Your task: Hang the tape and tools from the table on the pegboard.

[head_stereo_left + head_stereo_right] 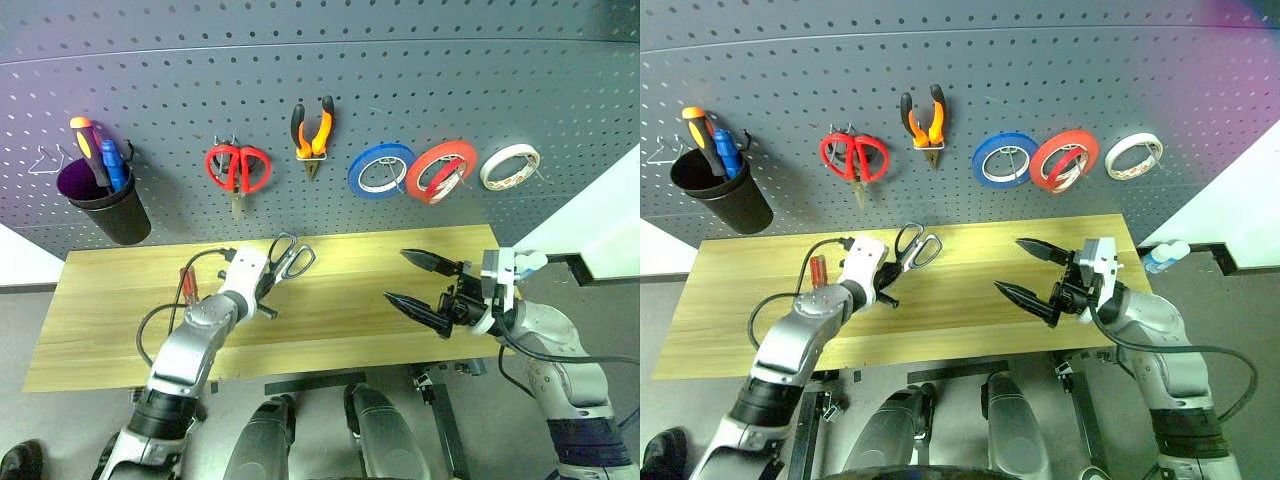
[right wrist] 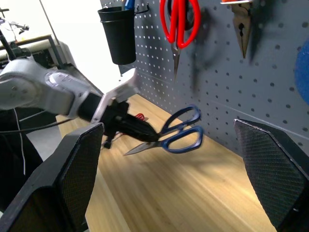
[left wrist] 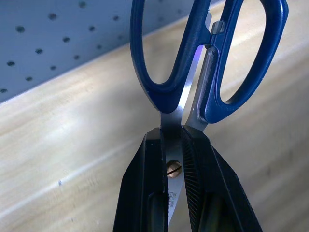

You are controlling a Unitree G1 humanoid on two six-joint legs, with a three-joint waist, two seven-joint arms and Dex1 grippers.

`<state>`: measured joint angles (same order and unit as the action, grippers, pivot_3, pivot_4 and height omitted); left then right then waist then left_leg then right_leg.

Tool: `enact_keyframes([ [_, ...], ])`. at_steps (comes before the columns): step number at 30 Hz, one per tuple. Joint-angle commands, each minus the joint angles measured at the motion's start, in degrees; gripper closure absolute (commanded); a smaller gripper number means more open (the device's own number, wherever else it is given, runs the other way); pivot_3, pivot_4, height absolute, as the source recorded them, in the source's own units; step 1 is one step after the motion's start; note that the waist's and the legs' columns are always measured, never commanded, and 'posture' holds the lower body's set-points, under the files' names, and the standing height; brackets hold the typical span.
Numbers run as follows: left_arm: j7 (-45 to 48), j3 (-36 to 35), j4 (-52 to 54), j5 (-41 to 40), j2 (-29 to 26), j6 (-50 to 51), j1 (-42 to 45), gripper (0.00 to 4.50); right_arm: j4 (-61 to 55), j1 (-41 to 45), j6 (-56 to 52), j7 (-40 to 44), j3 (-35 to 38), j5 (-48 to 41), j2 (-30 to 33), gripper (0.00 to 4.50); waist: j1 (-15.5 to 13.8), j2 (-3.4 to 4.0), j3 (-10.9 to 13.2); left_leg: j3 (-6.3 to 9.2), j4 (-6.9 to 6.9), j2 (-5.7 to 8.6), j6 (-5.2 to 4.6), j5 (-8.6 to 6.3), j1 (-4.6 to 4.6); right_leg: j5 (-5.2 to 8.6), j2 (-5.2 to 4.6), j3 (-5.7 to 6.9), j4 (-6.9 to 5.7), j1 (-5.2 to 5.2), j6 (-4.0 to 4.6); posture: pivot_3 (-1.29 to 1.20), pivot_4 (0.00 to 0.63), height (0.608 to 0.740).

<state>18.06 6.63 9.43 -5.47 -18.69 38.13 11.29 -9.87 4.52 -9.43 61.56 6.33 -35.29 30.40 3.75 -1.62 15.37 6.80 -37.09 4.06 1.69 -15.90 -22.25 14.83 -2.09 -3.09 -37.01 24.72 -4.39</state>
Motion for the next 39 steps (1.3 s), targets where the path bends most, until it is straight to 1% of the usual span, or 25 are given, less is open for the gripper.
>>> enact_keyframes([
  [1, 2.29, 0.26, 4.25, 1.63, -3.09, -7.36, -3.75, 4.35, -0.35, -1.06, -0.47, 1.80, 2.43, -2.53, 0.95, 0.00, 0.00, 0.01, 0.00, 0.00, 0.00, 0.00, 0.00, 0.00, -0.04, 0.00, 0.00, 0.00, -0.02, 0.05, 0.01, -0.12, 0.251, 0.740],
  [8, 2.37, -0.53, 5.53, 4.51, -5.08, -21.31, -8.83, 4.35, -1.58, -3.15, -3.02, 3.49, 4.23, -6.09, 0.86, 0.00, -0.58, 0.01, 0.00, -0.02, -0.02, 0.01, -0.01, 0.00, -0.06, -0.02, -0.05, -0.01, -0.02, 0.06, 0.03, -0.12, 0.244, 0.740],
  [10, 1.51, -1.70, 5.78, 4.48, -4.44, -24.26, -9.76, 4.35, -1.42, -4.10, -2.78, 3.96, 4.46, -6.53, 0.51, 0.00, -0.79, 0.03, -0.01, -0.02, 0.00, 0.01, -0.01, 0.00, -0.06, -0.02, -0.04, 0.00, -0.01, 0.06, 0.03, -0.12, 0.240, 0.740],
  [13, 1.62, -2.89, 6.26, 4.52, -4.87, -28.38, -11.12, 4.35, -1.34, -5.23, -0.46, 5.07, 4.44, -5.57, 0.01, 0.00, -1.03, 0.03, -0.01, -0.04, -0.01, 0.01, -0.01, 0.00, -0.07, -0.02, -0.05, -0.01, 0.00, 0.07, 0.03, -0.12, 0.235, 0.740],
  [20, 0.92, -6.14, 6.26, 4.24, -4.12, -40.06, -14.17, 4.35, -1.94, -3.16, -0.95, 5.75, 4.63, -7.81, -0.86, 0.00, -1.20, 0.08, -0.05, -0.05, -0.04, 0.01, -0.01, 0.00, -0.07, -0.02, -0.04, 0.01, -0.02, 0.06, 0.03, -0.13, 0.215, 0.740],
  [25, 0.47, -7.08, 5.27, 5.11, -3.85, -44.50, -14.15, 4.35, -4.20, -1.72, -0.92, 4.05, 3.91, -8.90, -2.64, 0.00, -1.21, 0.13, -0.10, -0.05, -0.06, 0.01, -0.01, 0.00, -0.07, -0.03, -0.04, 0.03, -0.03, 0.06, 0.03, -0.13, 0.201, 0.740],
  [29, -0.91, -7.89, 4.44, 6.93, -3.85, -48.49, -13.37, 4.35, -4.83, 1.41, -0.31, 2.08, 2.41, -7.60, -4.55, 0.00, -1.08, 0.19, -0.18, -0.08, -0.10, 0.02, -0.01, 0.01, -0.06, -0.06, -0.03, 0.03, -0.07, 0.06, 0.00, -0.13, 0.185, 0.740],
  [36, -3.00, -10.16, 2.24, 7.67, -3.66, -52.99, -11.56, 4.35, -3.73, 4.93, -0.98, 0.47, 2.15, -7.98, -5.64, 0.00, -1.25, 0.32, -0.90, -0.09, -0.15, 0.02, -0.01, 0.02, -0.06, -0.09, -0.01, 0.06, -0.09, 0.06, 0.01, -0.12, 0.161, 0.740],
  [39, -3.47, -11.19, 0.29, 7.47, -3.65, -55.61, -11.10, 4.35, -1.25, 5.48, 0.37, 1.56, 2.47, -7.19, -5.71, 0.00, -1.24, 0.35, -1.41, -0.11, -0.16, 0.04, -0.01, 0.02, -0.06, -0.11, -0.02, 0.07, -0.09, 0.06, -0.02, -0.12, 0.151, 0.740],
])
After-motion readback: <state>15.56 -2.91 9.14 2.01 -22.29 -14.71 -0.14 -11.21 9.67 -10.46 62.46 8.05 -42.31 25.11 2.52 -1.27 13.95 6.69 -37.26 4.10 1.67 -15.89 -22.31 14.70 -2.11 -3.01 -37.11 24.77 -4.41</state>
